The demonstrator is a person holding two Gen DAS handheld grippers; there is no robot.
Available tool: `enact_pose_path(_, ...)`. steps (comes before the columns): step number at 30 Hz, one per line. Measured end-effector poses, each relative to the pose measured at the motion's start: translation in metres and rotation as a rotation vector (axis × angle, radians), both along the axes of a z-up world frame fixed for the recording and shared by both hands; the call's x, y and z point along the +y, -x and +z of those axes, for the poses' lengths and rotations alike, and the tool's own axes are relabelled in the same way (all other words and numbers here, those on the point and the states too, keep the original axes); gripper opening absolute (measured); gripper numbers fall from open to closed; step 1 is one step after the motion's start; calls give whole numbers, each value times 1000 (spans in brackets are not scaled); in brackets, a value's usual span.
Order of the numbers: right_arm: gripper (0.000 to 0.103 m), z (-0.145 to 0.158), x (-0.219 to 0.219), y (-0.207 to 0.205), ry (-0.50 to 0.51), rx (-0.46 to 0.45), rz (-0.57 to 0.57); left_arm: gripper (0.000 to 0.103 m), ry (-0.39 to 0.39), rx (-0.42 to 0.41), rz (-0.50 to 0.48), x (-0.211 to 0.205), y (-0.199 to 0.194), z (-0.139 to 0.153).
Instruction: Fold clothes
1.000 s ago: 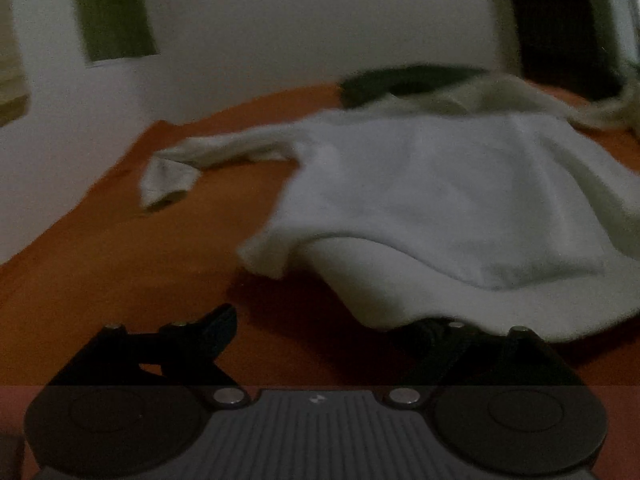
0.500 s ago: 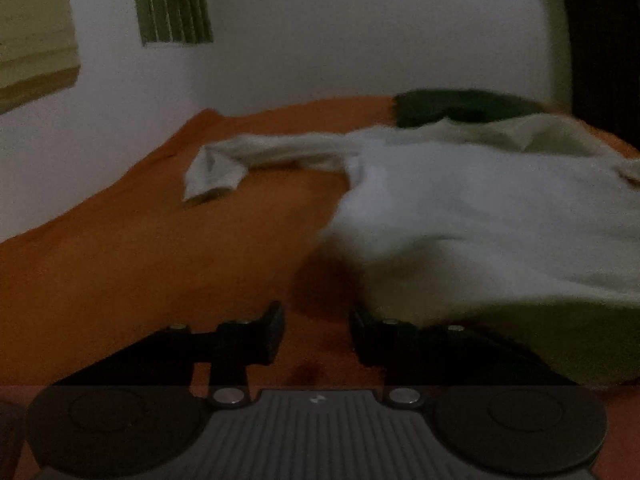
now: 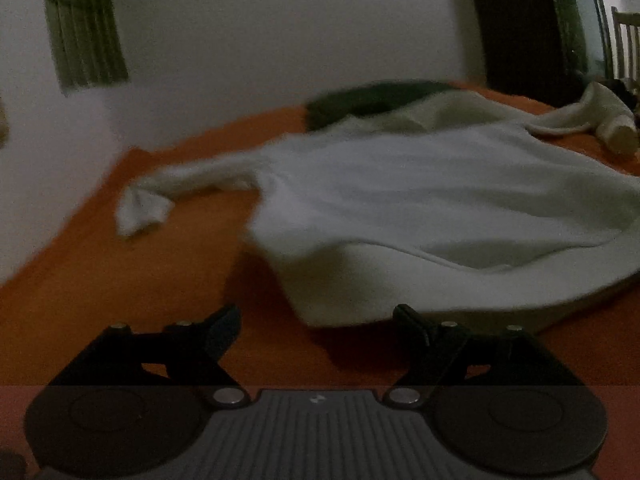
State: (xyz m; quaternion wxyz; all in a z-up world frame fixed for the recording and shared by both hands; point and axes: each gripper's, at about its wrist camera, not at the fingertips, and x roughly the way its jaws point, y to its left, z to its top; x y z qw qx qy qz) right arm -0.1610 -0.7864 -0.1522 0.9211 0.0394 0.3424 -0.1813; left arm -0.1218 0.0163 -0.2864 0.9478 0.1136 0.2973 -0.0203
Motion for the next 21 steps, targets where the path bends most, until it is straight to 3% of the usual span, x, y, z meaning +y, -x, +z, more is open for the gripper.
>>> enact_pose_path(4, 27, 2, -2, -2, 10, -18, 14, 82, -30, -8, 42, -5, -22, -10)
enact_pose_path(8, 27, 1, -3, -2, -5, -16, 8, 82, -49, 72, 32, -1, -36, -28)
enact_pose_path(12, 27, -3, -5, 1, -26, -9, 1, 87, -61, 22, 0, 2, -35, -31)
enact_pose_path(18, 28, -11, -8, 1, -50, 3, -20, 86, -79, -52, -49, 7, -33, -36)
enact_pose_path(21, 29, -14, -3, 0, -5, -8, -9, 86, -87, -90, -73, 10, -32, -38)
